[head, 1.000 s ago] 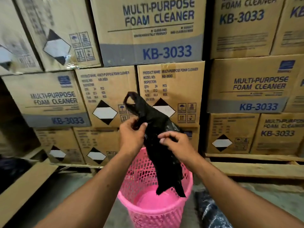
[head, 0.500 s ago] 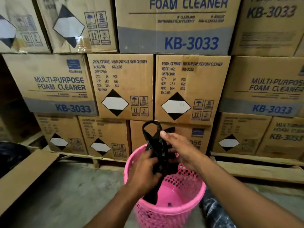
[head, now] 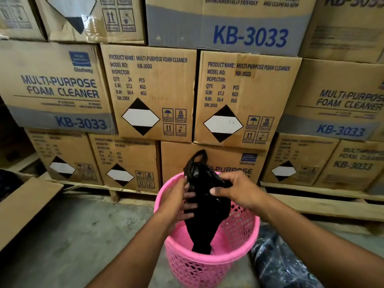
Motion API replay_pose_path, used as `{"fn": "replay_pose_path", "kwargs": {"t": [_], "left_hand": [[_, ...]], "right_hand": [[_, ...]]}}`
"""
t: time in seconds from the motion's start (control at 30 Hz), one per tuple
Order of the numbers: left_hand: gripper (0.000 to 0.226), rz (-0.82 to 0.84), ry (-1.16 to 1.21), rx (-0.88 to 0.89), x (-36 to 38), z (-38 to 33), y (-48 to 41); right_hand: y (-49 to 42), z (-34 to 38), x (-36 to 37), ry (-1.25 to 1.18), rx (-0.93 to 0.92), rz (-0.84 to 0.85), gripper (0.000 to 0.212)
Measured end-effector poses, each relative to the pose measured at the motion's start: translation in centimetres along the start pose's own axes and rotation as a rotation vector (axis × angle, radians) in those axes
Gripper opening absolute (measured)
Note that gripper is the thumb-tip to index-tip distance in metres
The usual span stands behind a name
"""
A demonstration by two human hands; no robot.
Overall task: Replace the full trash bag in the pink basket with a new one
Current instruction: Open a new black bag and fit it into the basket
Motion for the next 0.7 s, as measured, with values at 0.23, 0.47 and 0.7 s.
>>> {"fn": "replay_pose_path", "kwargs": {"t": [0.23, 0.47, 0.7], "left_hand": [[0.025, 0.113, 0.239, -0.234, 2.0, 2.5, 0.6], [0.016, -0.135, 0.042, 0.101, 0.5, -0.6, 0.0], [0.017, 0.072, 0.030, 0.171, 6.3, -0.6, -0.3]], "right_hand": [[2.5, -3.5, 2.2, 0.004, 0.003, 0.084, 0.014], [3.6, -6.5, 1.2, -0.028, 0.198, 0.294, 0.032], [1.1, -8.8, -3.5, -0.407, 0.295, -0.213, 0.033]]}}
Point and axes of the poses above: each hand's wrist, its own y-axis away from the middle knuckle, its own x-axis out of the palm, z = x × y, the point moved 9 cm from there along -y, towards the middle knuckle, and after that the axes turned 6 degrees about -y, right-handed, at the moved point
